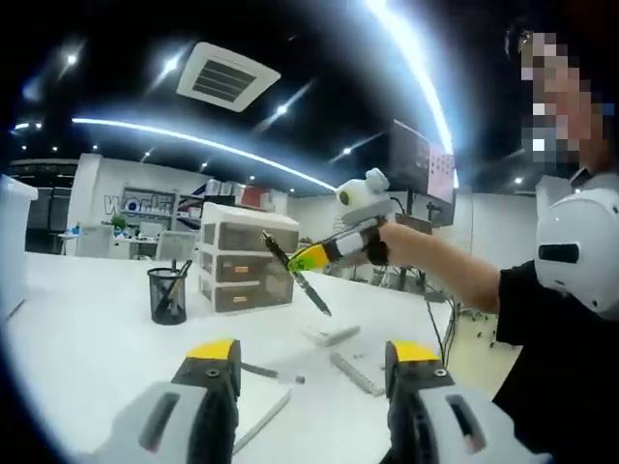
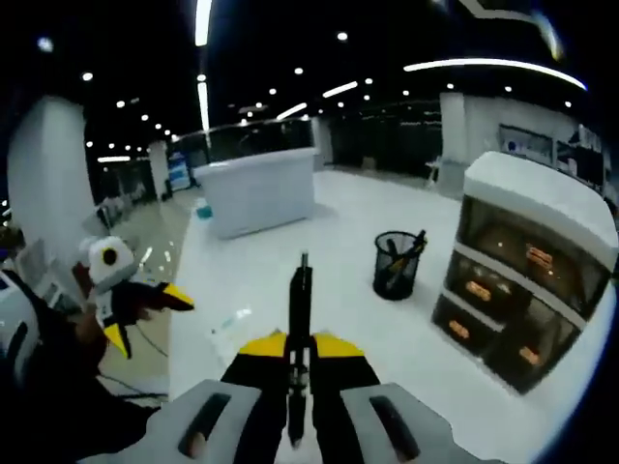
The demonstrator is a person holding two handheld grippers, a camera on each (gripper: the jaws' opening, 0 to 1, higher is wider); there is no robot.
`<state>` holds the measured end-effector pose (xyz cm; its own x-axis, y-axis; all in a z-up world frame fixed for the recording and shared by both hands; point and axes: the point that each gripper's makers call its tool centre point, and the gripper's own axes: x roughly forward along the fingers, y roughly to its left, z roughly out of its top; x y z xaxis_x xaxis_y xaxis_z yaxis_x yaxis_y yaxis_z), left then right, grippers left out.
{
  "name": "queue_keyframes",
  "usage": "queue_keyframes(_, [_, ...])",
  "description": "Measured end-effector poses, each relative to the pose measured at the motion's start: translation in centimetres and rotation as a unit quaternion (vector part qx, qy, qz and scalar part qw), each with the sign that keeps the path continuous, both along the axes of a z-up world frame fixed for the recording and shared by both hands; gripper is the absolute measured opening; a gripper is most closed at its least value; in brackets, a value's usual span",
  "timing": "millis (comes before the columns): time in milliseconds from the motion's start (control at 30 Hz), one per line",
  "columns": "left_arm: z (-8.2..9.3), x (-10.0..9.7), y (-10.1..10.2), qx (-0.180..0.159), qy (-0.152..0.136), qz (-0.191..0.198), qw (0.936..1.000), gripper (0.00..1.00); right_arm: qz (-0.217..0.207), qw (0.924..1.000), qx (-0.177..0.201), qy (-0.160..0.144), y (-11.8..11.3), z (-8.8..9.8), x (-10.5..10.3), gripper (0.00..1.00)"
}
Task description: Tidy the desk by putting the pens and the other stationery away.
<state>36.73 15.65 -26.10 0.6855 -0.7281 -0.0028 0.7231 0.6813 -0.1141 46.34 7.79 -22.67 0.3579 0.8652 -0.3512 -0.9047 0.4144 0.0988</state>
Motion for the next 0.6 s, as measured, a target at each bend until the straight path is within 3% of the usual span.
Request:
queue_keyframes(233, [1.1, 0.6, -1.5, -0.009, -0.001, -0.021, 0.9997, 0.6, 0.004, 0.996, 0.053, -0.071, -0.5, 2.3, -2.2, 0.05])
queue_keyframes(600, [2.0, 1.7, -3.5, -0.007, -0.007, -0.041, 0.9991, 0.59, -0.006, 0.9805, 0.183, -0.072, -1.8, 3.1, -4.3, 0.05])
